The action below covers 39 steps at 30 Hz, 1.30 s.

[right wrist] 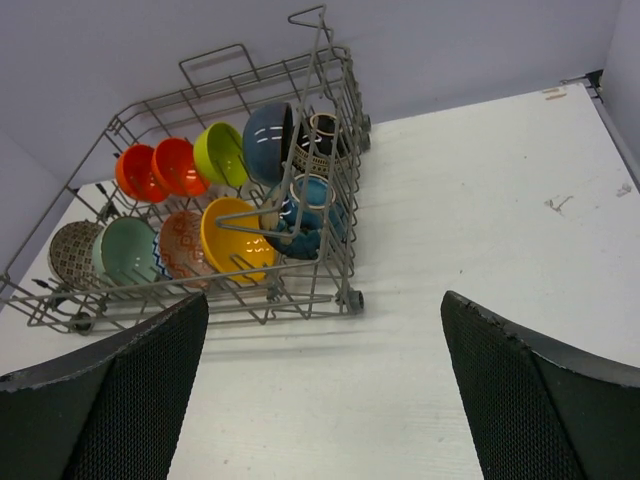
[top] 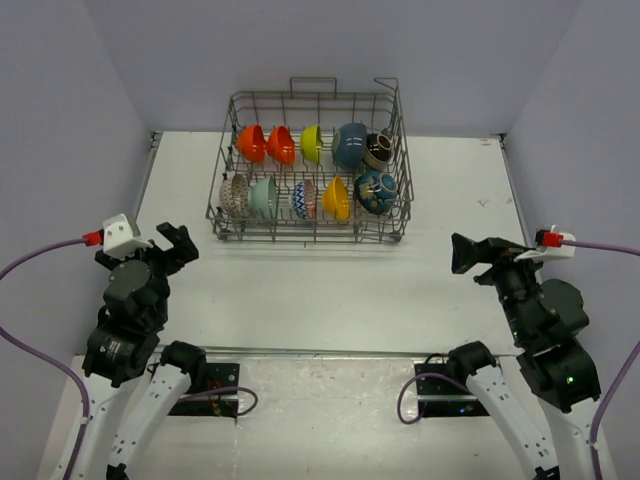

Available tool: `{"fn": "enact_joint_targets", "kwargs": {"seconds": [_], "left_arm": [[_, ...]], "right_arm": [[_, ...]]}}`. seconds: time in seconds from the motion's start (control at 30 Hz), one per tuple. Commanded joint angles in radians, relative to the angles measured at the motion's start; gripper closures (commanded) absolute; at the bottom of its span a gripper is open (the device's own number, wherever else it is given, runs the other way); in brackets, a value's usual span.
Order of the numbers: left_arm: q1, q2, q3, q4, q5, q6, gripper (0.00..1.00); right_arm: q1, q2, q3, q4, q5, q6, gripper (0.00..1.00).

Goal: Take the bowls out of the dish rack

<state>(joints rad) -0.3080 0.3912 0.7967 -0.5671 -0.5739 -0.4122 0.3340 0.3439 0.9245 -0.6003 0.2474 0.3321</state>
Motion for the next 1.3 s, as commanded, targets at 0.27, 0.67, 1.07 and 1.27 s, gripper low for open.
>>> {"fn": "enact_joint_targets", "kwargs": {"seconds": [0.27,0.67,1.07,1.27], "left_arm": [[0.007,-0.025,0.032,-0.002,-0.015,-0.023,0.0],[0.017,0.012,0.015,0.027,0.019,-0.005,0.0],[0.043,0.02,0.004,0.044,0.059,0.006,0.0],[0.043,0.034,-0.001,0.052,0.068,0.012,0.0]], "right_arm": [[0.007,0.009,0.042,0.016,-0.092,0.015,0.01],[0.005,0.064,0.082,0.056,-0.184,0.079,0.01],[0.007,0.407,0.169,0.491,-0.794,0.265,0.01],[0.12,0.818,0.485,0.189,-0.498,0.124,0.01]]}}
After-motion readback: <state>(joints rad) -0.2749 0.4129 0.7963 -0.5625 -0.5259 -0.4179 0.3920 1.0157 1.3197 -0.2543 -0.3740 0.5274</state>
